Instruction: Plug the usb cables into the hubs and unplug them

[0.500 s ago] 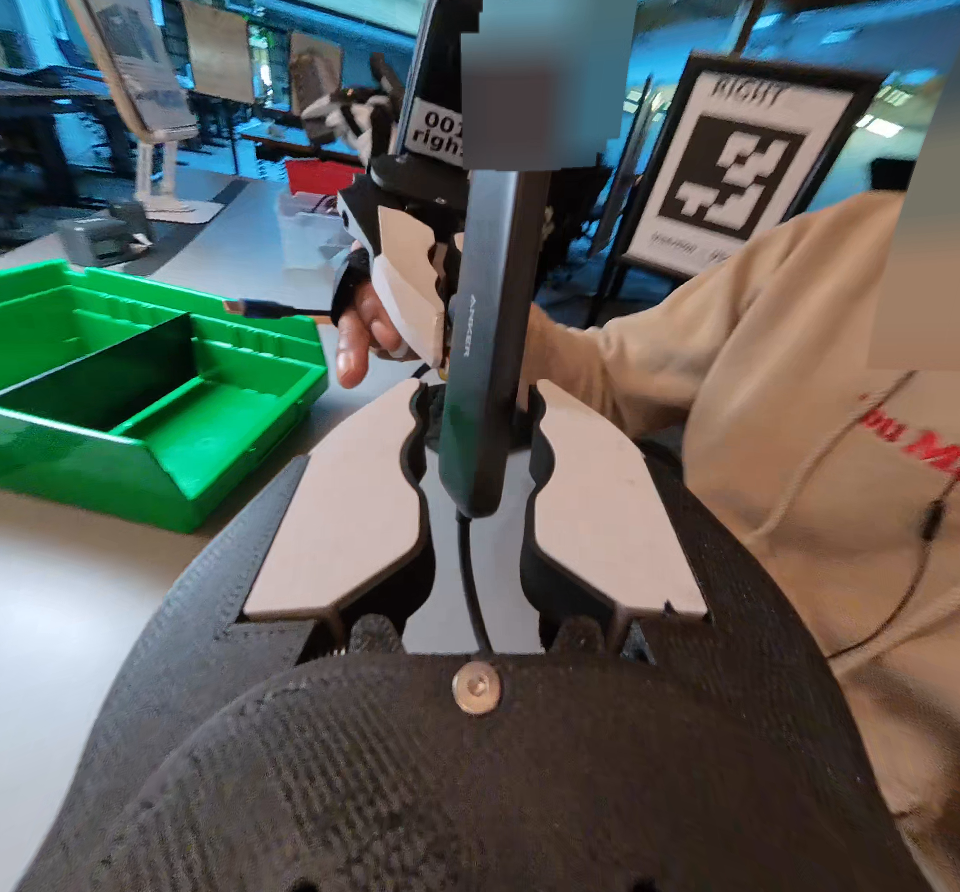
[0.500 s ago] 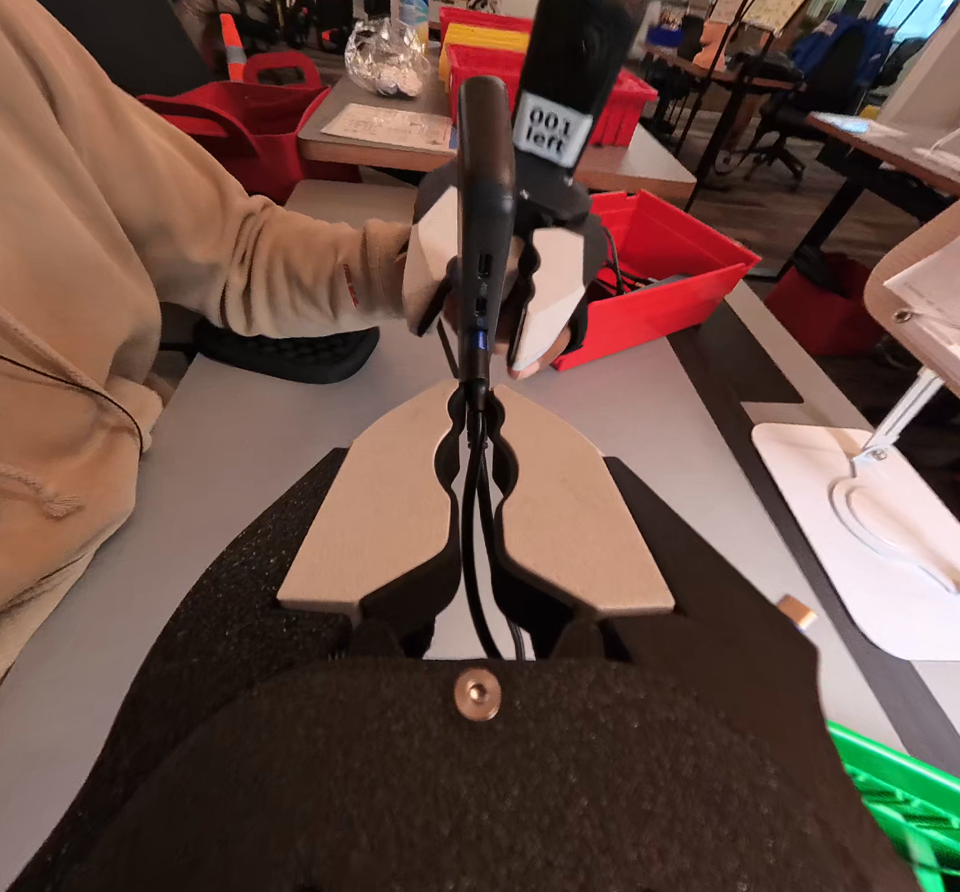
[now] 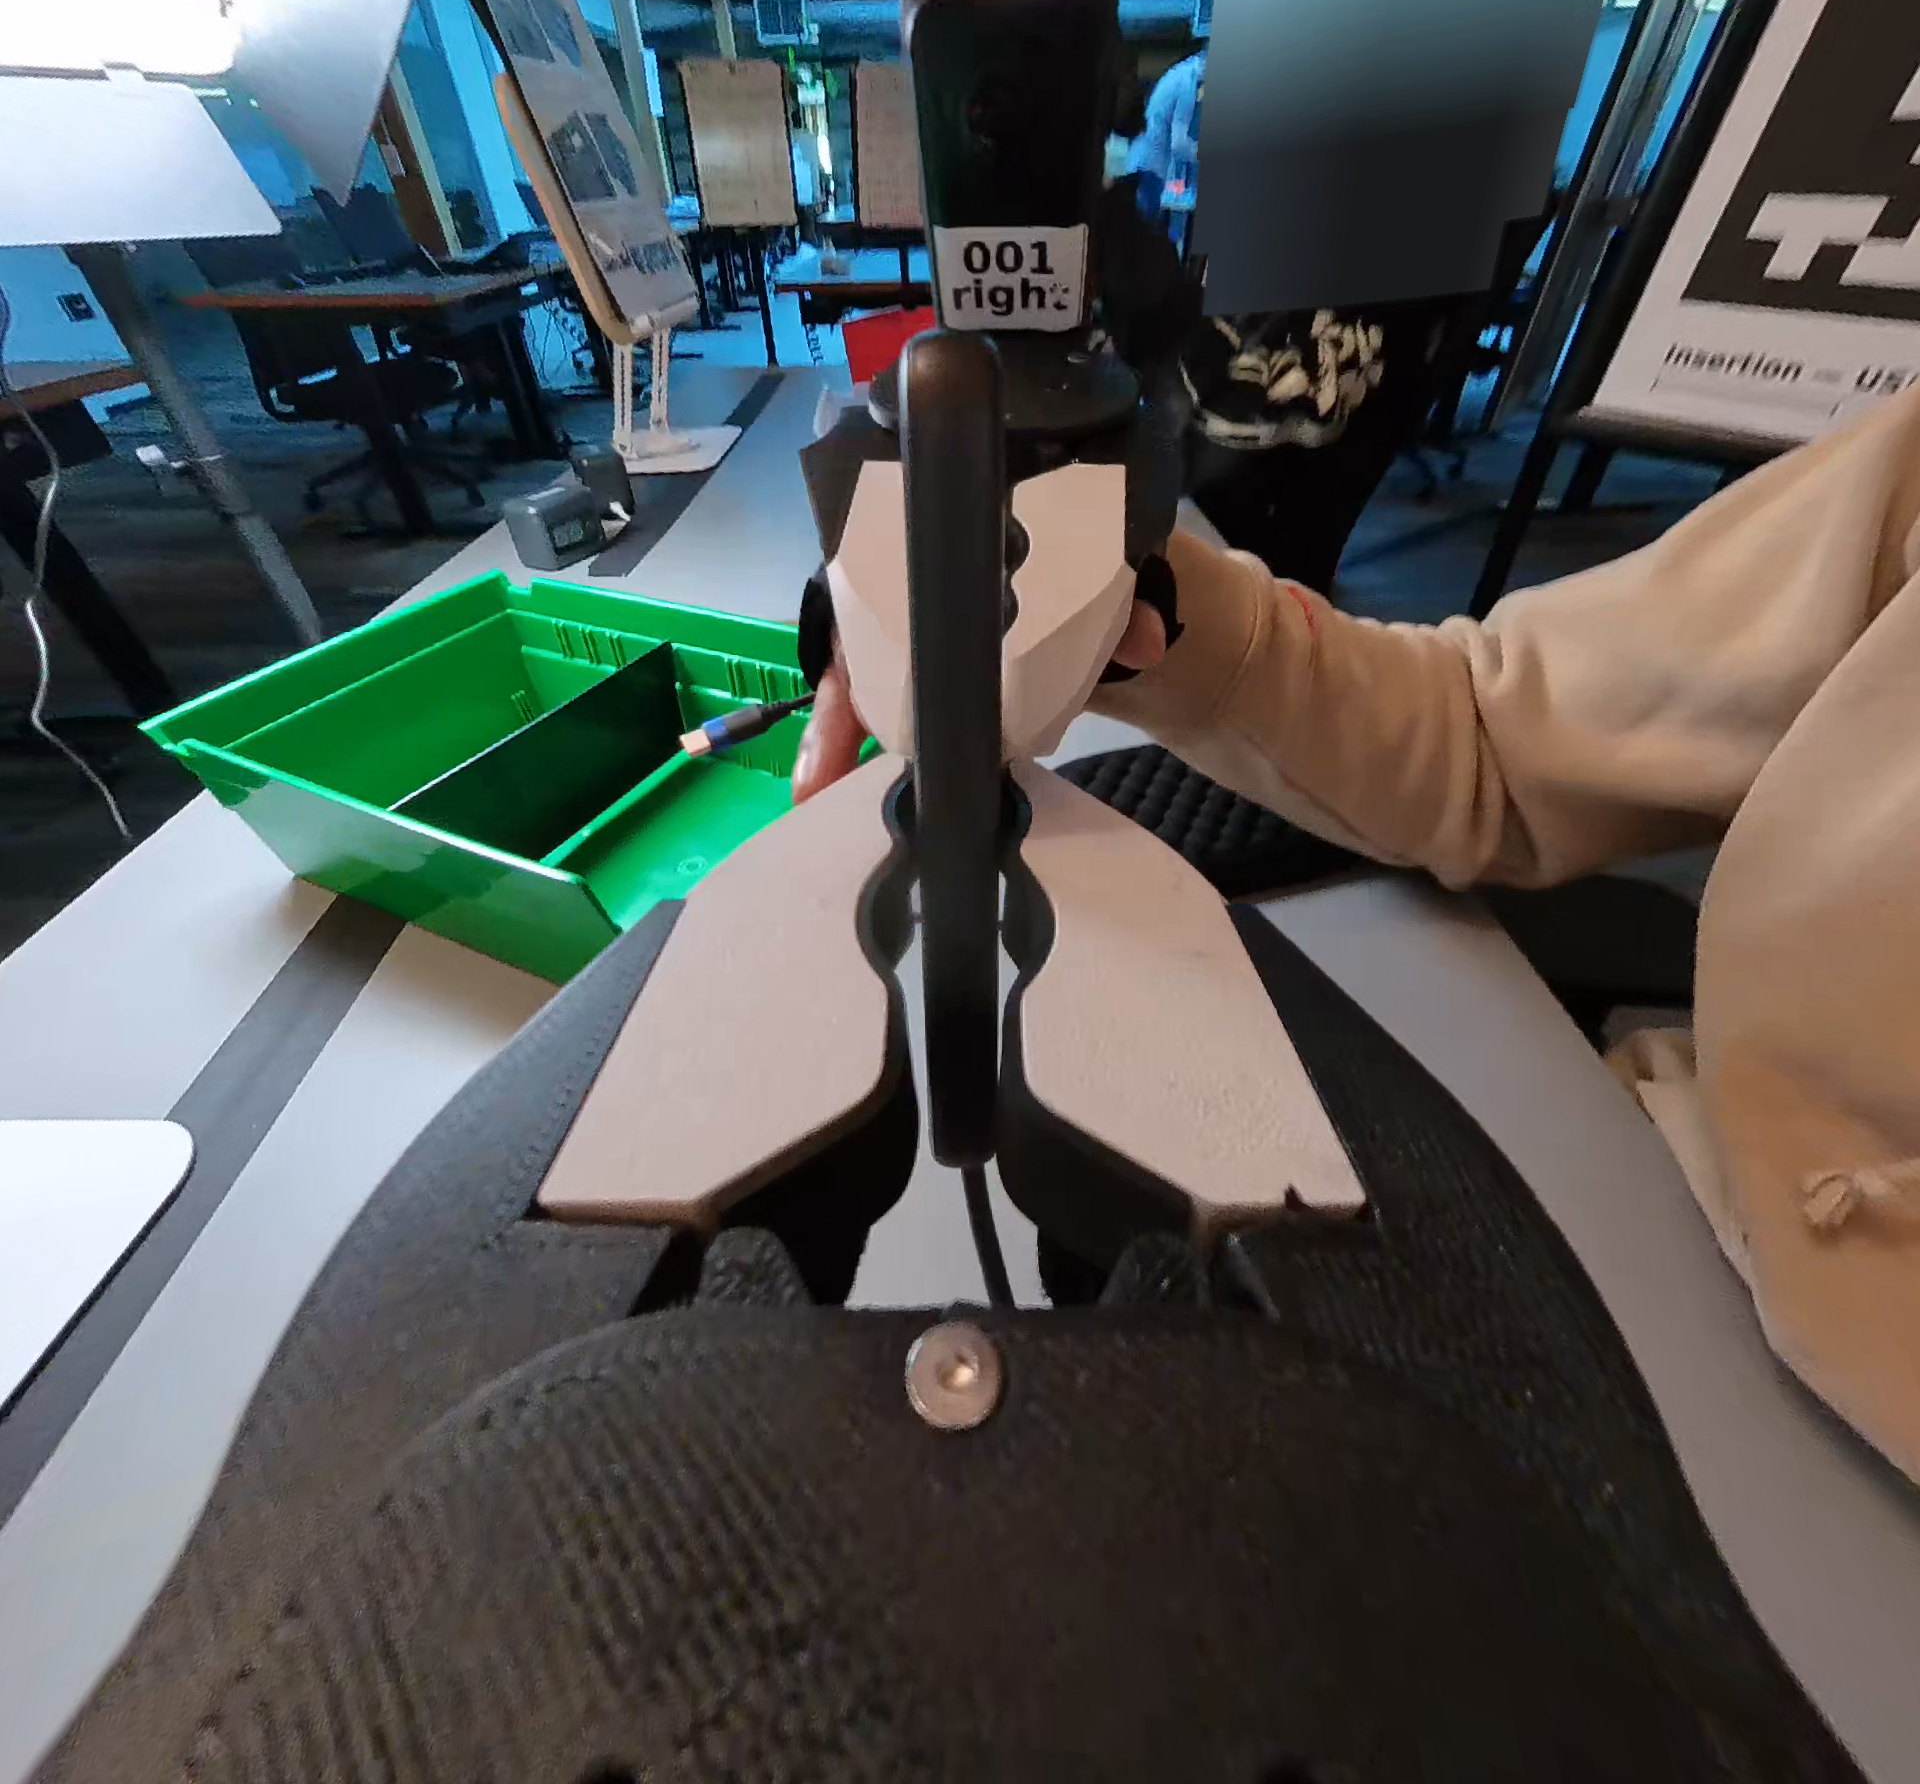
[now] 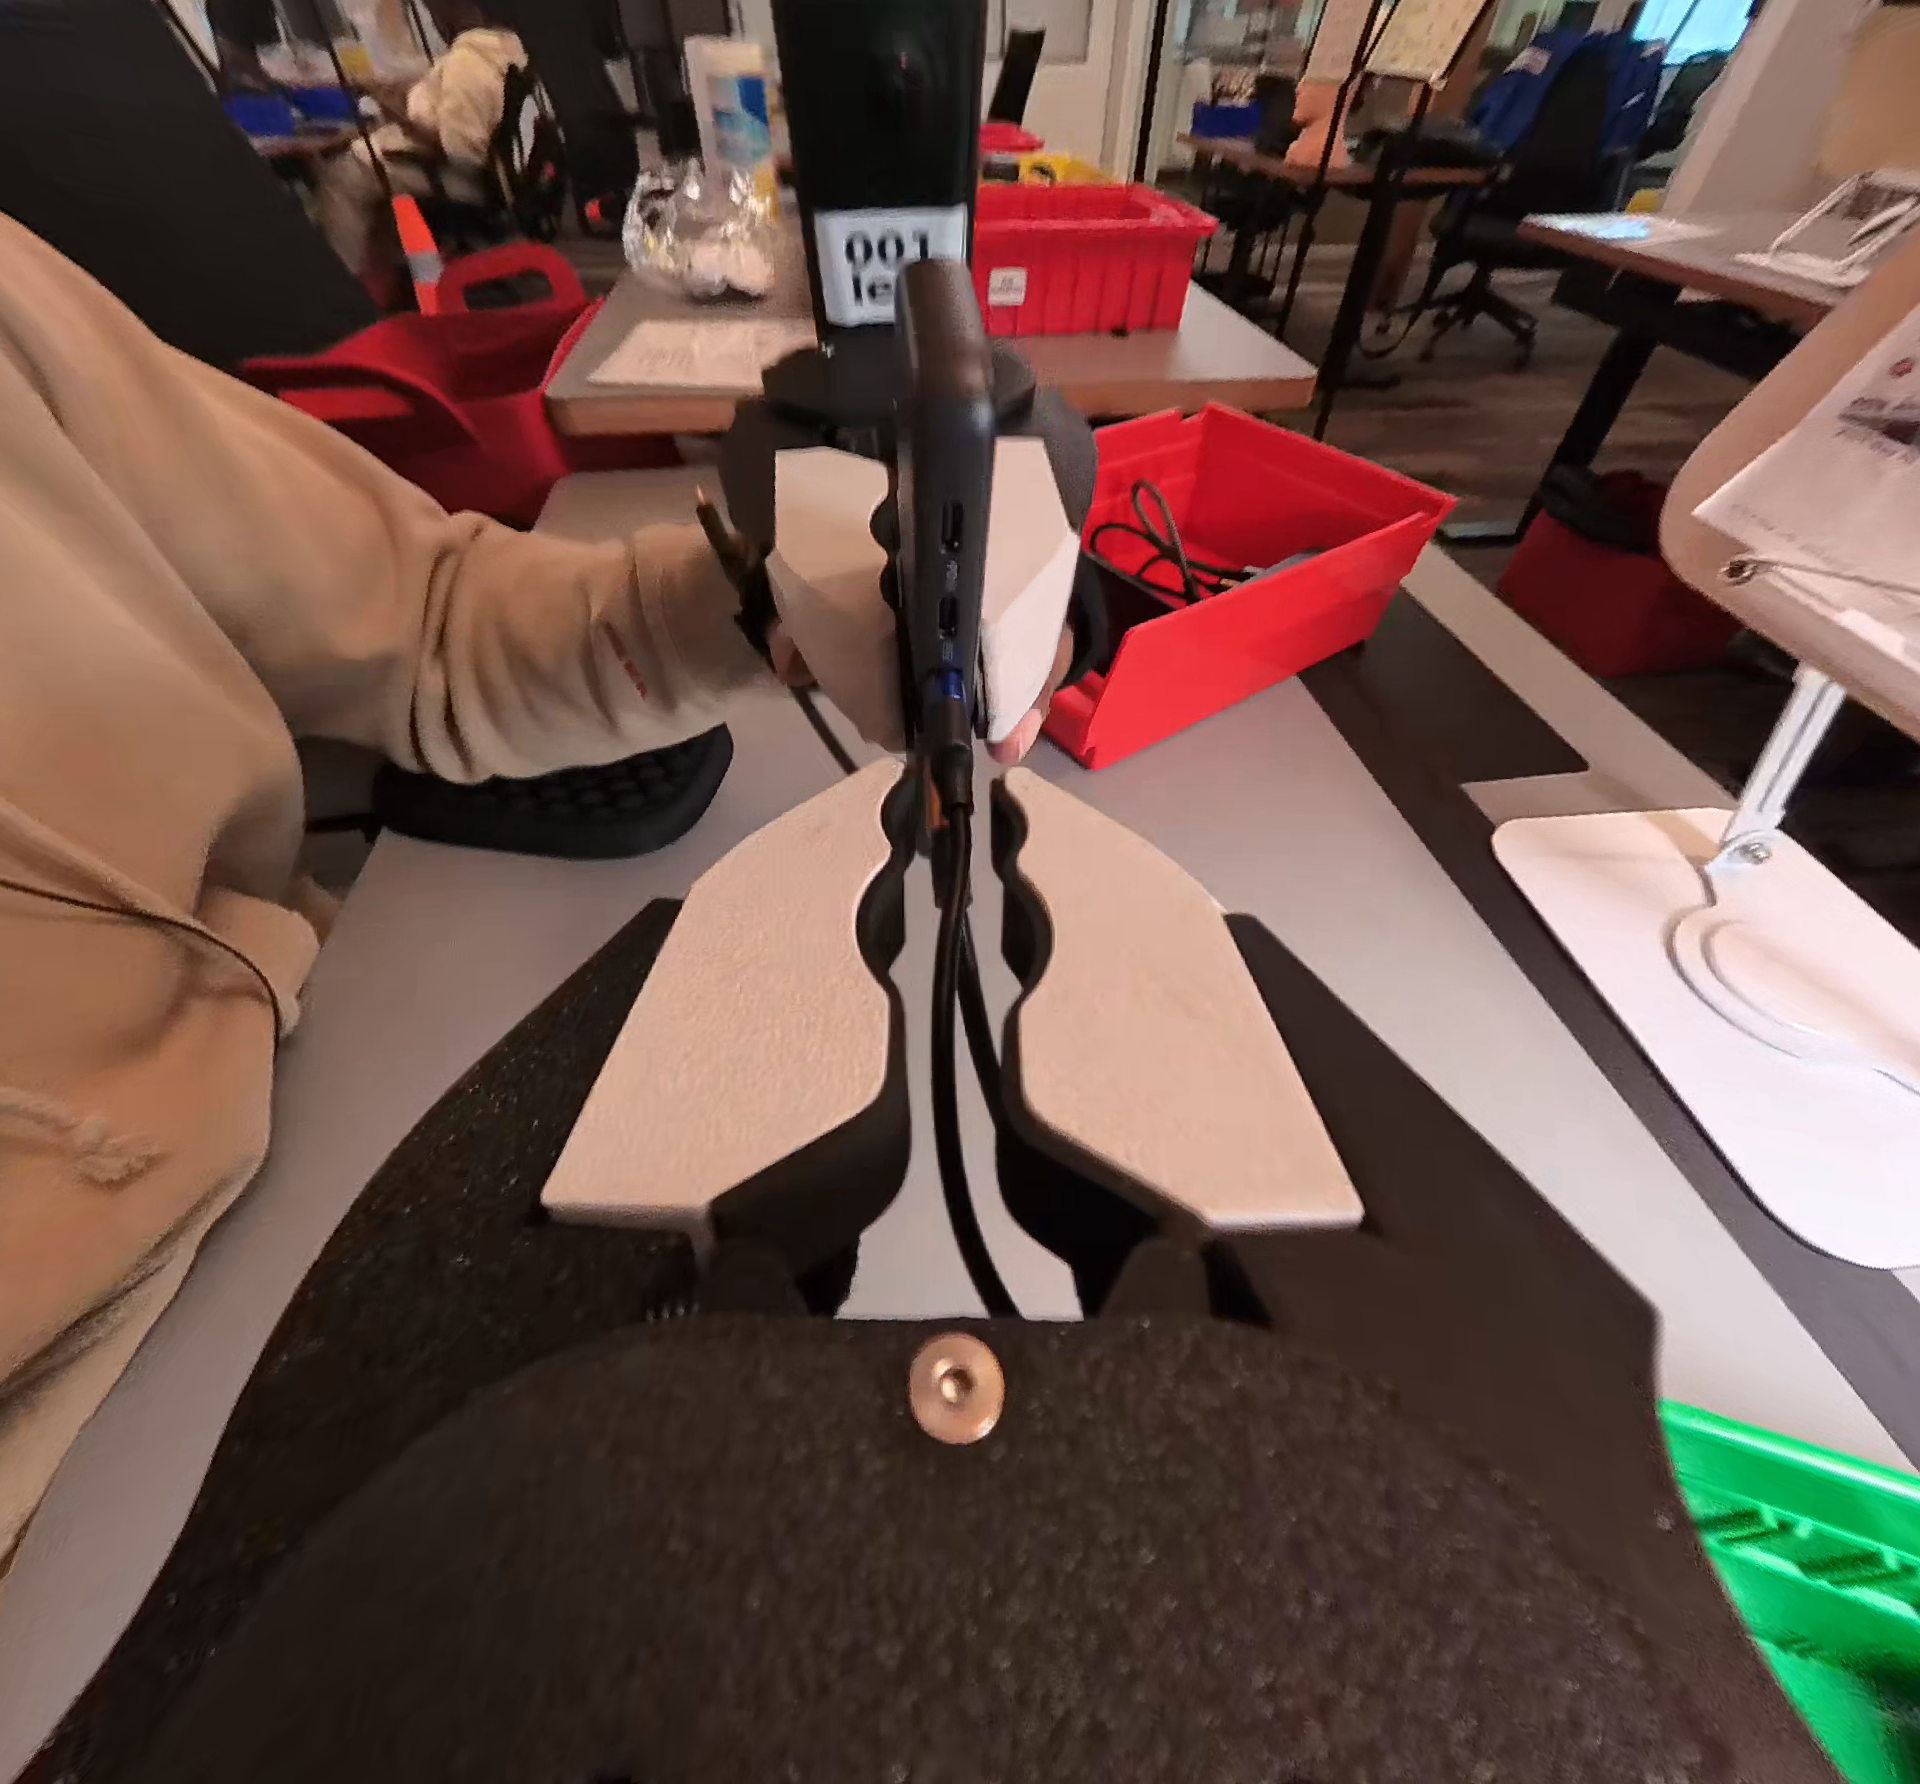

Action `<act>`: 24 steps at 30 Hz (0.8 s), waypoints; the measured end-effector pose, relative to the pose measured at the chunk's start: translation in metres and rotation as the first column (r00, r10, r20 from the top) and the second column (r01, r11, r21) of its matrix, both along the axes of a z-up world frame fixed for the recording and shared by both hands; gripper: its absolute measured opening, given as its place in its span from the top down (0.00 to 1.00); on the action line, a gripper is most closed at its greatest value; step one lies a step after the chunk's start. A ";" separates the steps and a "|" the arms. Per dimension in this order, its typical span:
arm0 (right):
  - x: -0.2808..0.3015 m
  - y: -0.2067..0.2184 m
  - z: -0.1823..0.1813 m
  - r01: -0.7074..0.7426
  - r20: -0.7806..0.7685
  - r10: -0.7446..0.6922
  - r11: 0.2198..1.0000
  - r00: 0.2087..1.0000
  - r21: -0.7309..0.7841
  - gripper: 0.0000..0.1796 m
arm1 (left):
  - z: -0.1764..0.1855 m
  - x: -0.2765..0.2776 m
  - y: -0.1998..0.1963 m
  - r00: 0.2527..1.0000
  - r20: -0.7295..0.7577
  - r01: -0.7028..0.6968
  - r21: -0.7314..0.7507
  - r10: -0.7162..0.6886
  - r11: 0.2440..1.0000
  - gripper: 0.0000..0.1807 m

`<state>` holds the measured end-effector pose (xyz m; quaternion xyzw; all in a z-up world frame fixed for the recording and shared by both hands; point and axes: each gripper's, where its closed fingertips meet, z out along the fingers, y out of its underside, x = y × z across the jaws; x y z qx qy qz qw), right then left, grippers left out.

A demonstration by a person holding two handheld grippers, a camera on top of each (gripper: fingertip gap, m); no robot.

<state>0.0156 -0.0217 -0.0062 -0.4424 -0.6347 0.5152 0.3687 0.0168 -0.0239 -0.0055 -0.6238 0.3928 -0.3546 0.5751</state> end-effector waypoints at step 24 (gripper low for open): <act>0.000 -0.010 -0.006 -0.059 0.030 0.059 0.998 0.998 -0.012 0.96 | -0.006 0.005 -0.006 0.998 -0.042 0.037 -0.020 -0.038 0.999 0.93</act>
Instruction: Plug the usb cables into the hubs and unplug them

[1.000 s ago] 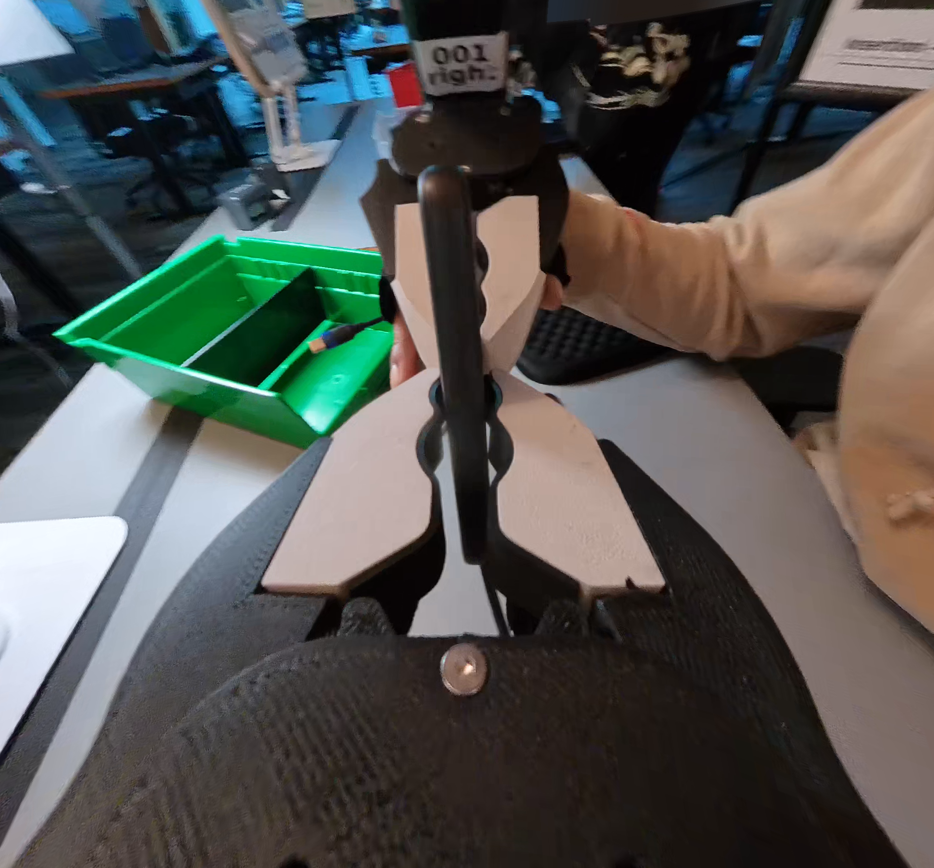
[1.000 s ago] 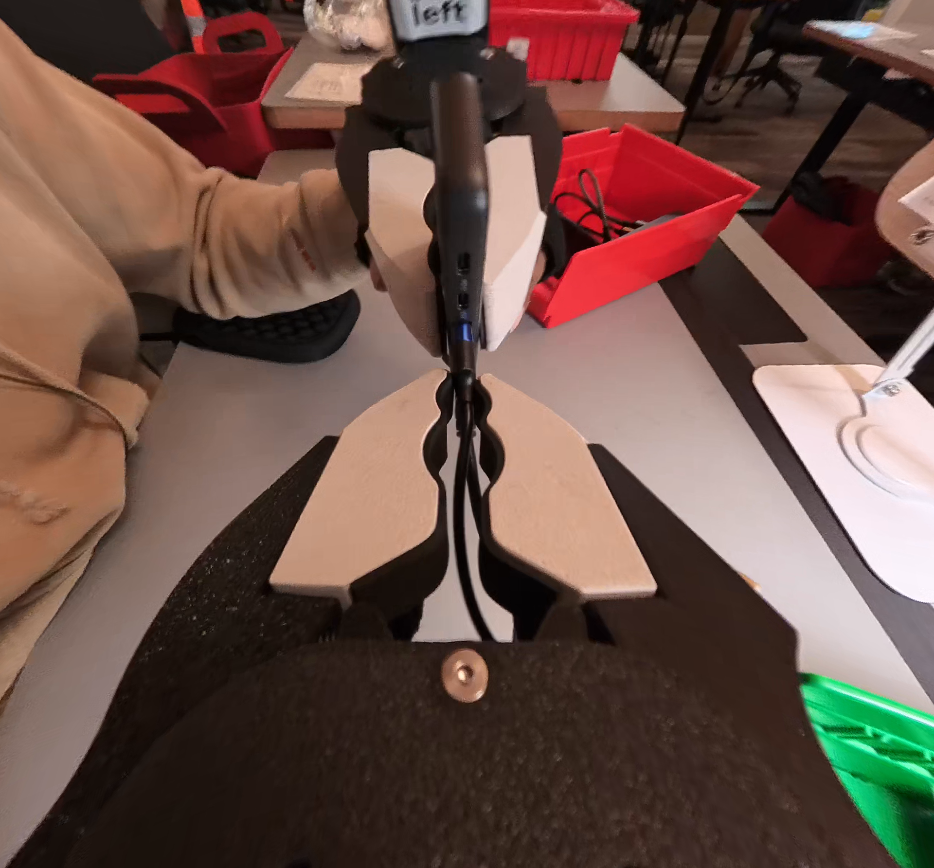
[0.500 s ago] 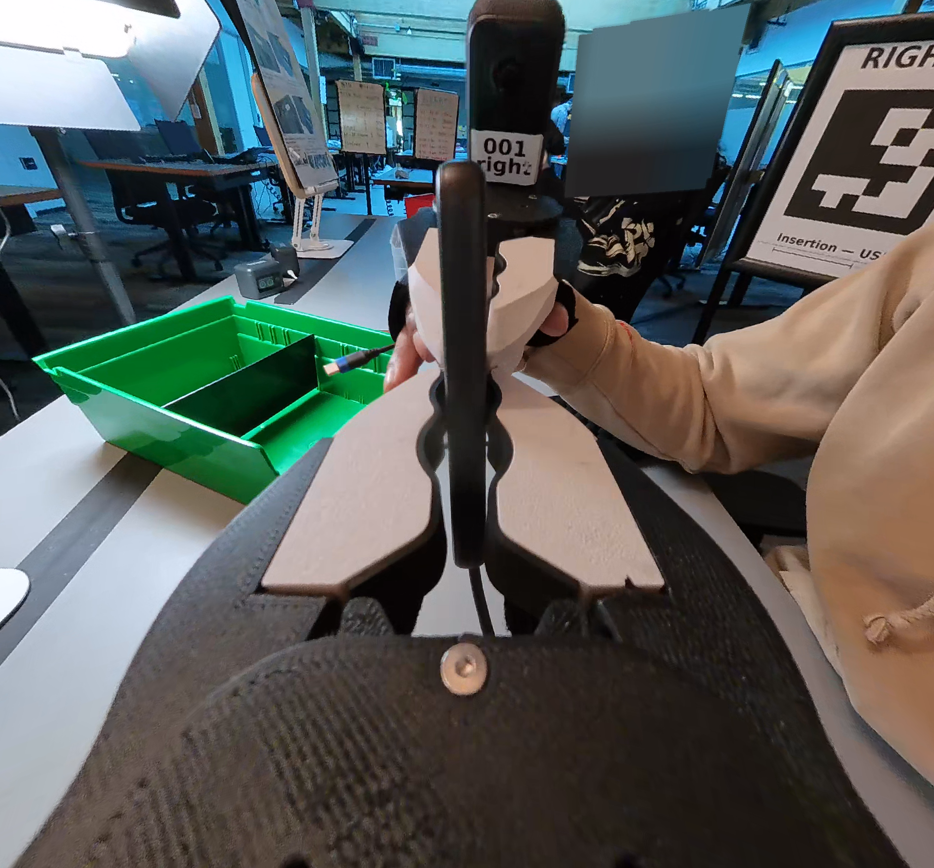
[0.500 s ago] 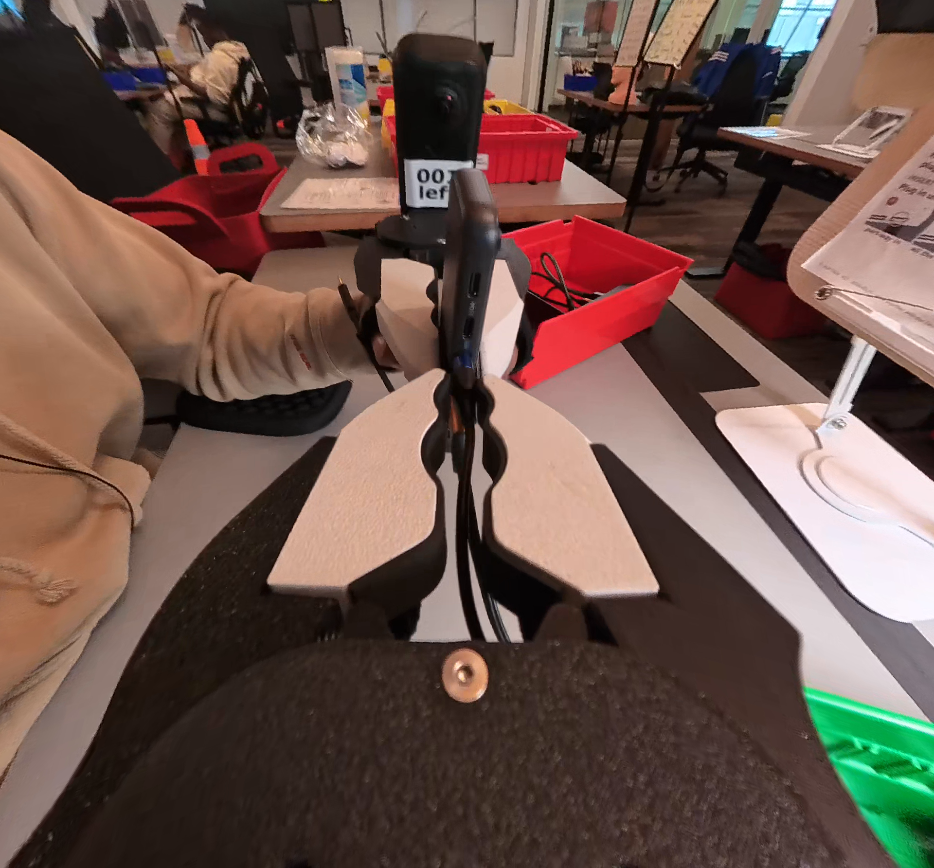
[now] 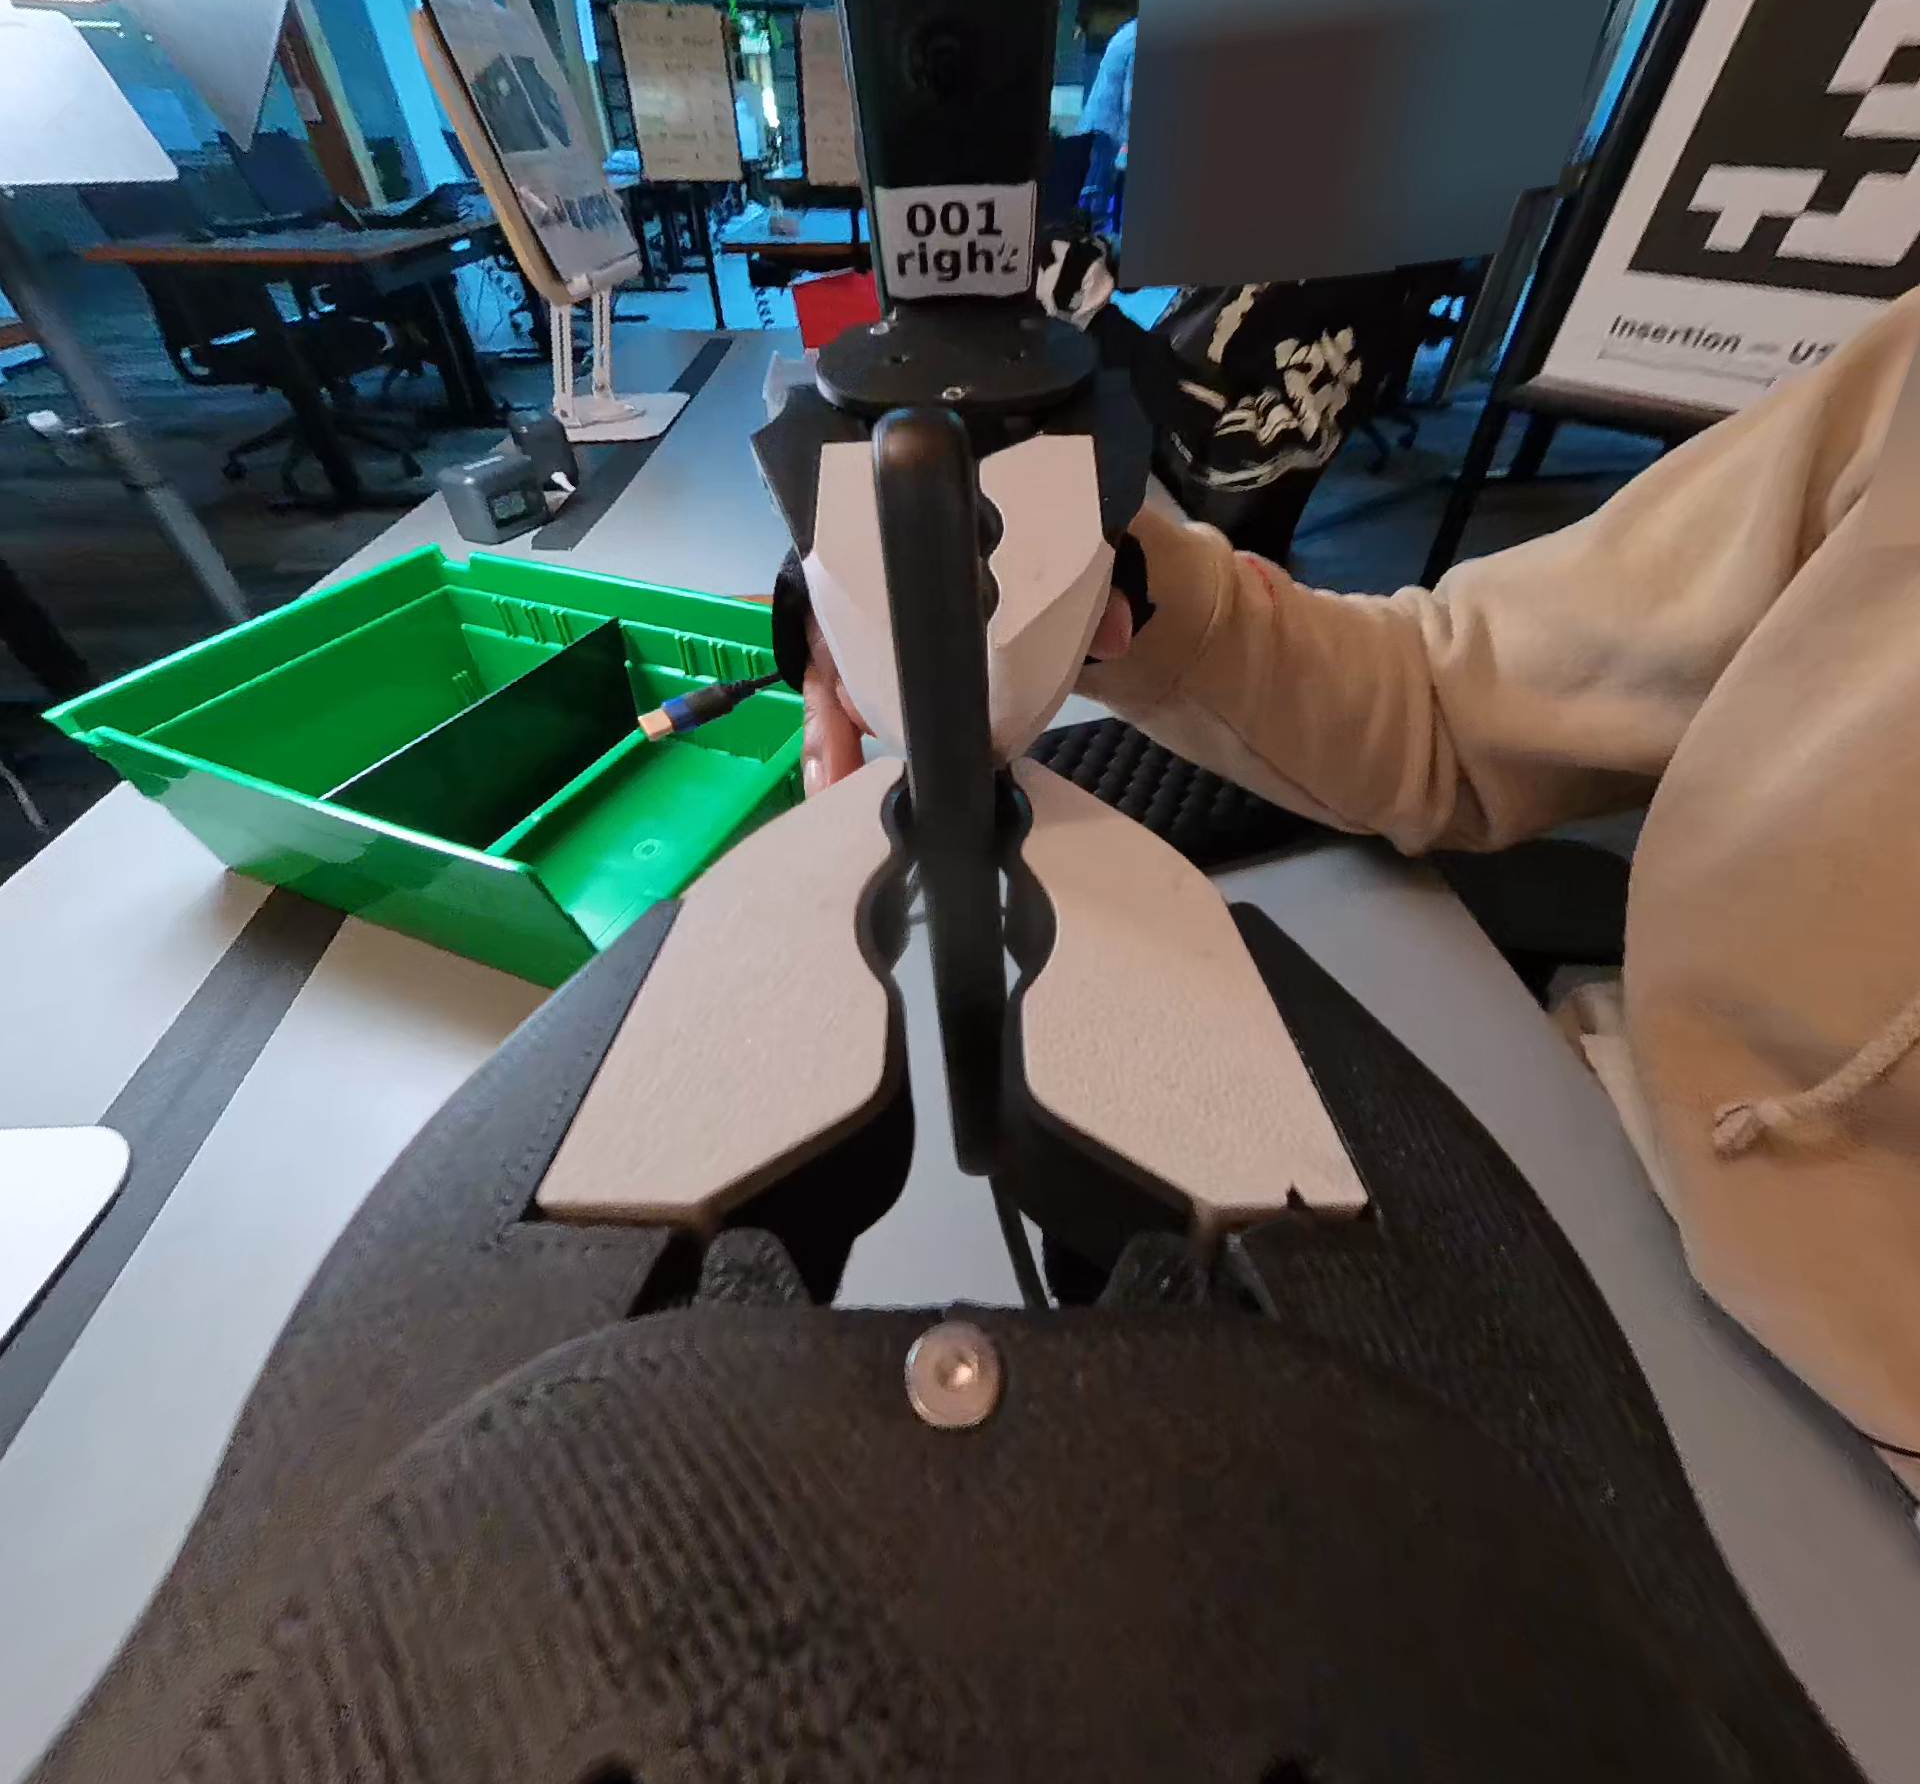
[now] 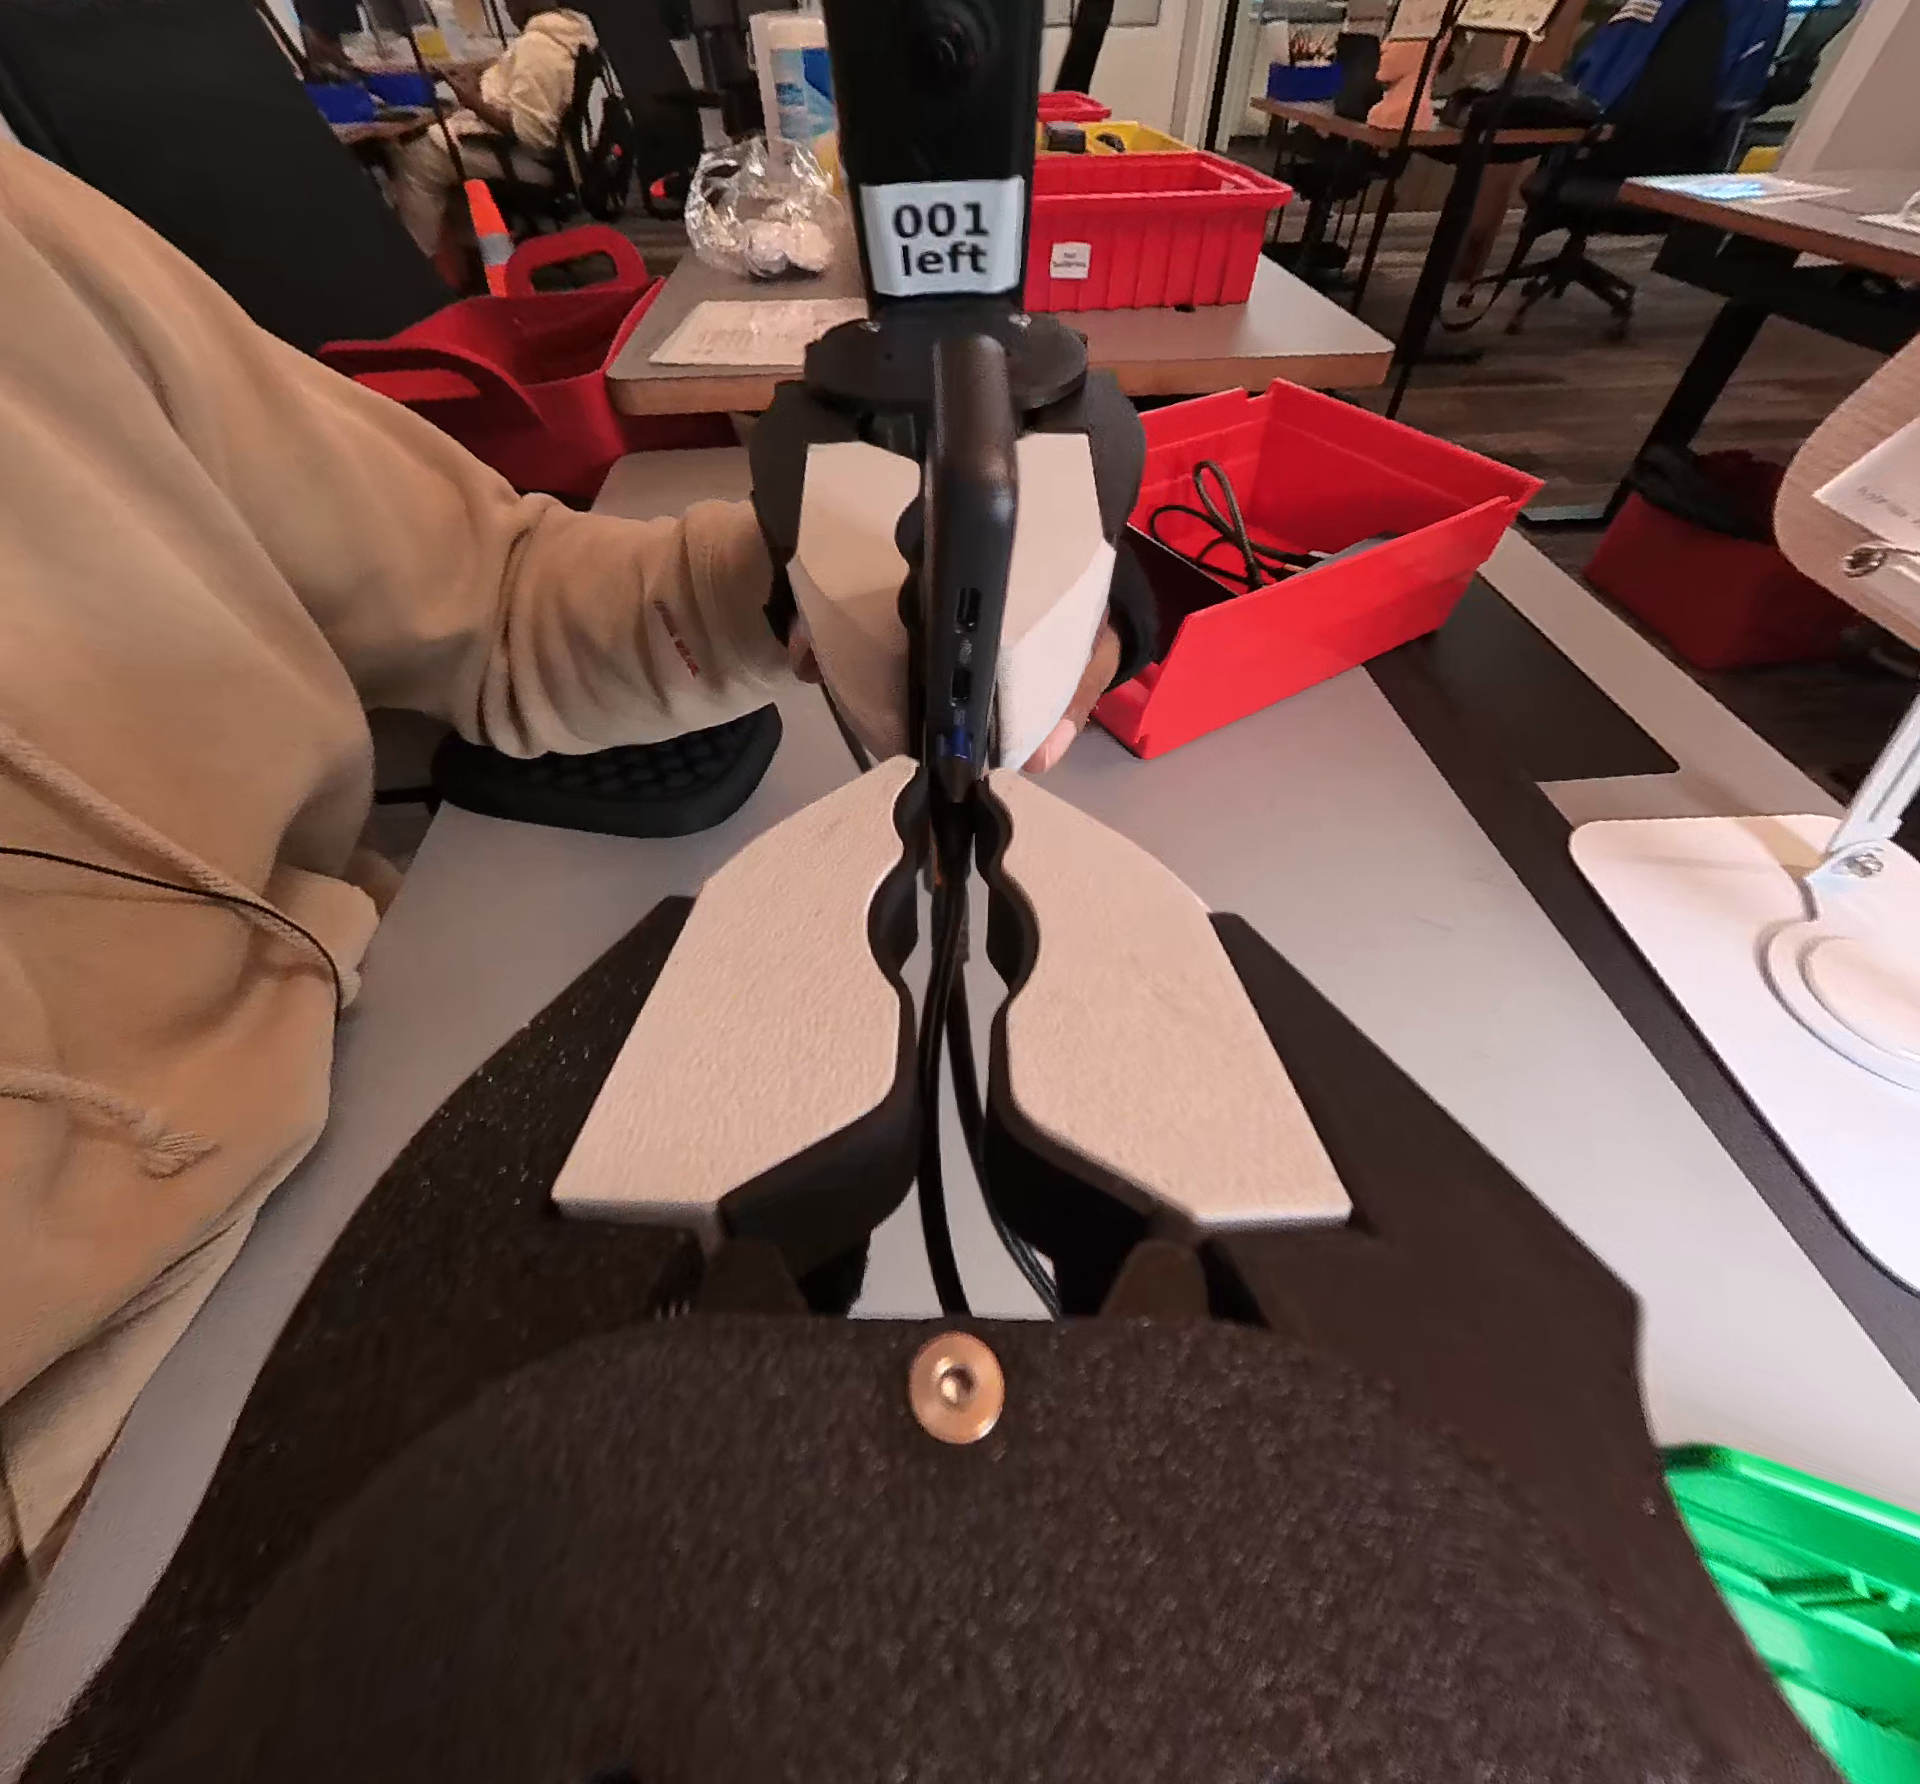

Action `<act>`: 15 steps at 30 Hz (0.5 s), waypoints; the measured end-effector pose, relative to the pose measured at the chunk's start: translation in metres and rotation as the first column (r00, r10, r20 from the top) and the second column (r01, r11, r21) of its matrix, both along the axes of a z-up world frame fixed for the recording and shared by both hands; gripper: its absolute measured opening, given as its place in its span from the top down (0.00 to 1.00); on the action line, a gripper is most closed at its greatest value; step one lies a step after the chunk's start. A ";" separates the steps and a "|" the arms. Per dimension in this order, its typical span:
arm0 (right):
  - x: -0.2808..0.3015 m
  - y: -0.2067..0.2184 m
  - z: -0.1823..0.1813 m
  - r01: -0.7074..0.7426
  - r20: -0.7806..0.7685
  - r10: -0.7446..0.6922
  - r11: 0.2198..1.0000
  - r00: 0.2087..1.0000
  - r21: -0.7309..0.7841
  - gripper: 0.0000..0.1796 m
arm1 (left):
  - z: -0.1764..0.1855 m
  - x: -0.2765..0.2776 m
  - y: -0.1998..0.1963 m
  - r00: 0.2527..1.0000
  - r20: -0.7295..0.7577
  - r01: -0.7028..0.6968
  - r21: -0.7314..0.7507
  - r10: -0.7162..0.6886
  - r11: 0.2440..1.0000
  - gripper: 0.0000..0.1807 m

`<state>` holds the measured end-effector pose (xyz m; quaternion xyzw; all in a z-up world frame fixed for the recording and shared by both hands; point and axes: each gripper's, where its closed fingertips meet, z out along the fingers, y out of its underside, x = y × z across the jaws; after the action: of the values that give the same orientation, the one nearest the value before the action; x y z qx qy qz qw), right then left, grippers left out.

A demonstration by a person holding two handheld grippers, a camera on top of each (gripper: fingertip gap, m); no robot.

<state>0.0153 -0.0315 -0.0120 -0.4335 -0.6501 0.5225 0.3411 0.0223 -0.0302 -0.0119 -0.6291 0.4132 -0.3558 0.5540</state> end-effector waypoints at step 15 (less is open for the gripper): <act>0.001 0.001 0.015 -0.002 -0.097 0.003 1.000 0.995 0.013 0.96 | 0.017 -0.001 0.002 0.997 0.063 -0.041 0.084 0.036 0.996 0.93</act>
<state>0.0164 -0.0303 0.0031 -0.4046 -0.6368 0.5392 0.3742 0.0214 -0.0282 0.0055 -0.6017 0.3985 -0.3462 0.5994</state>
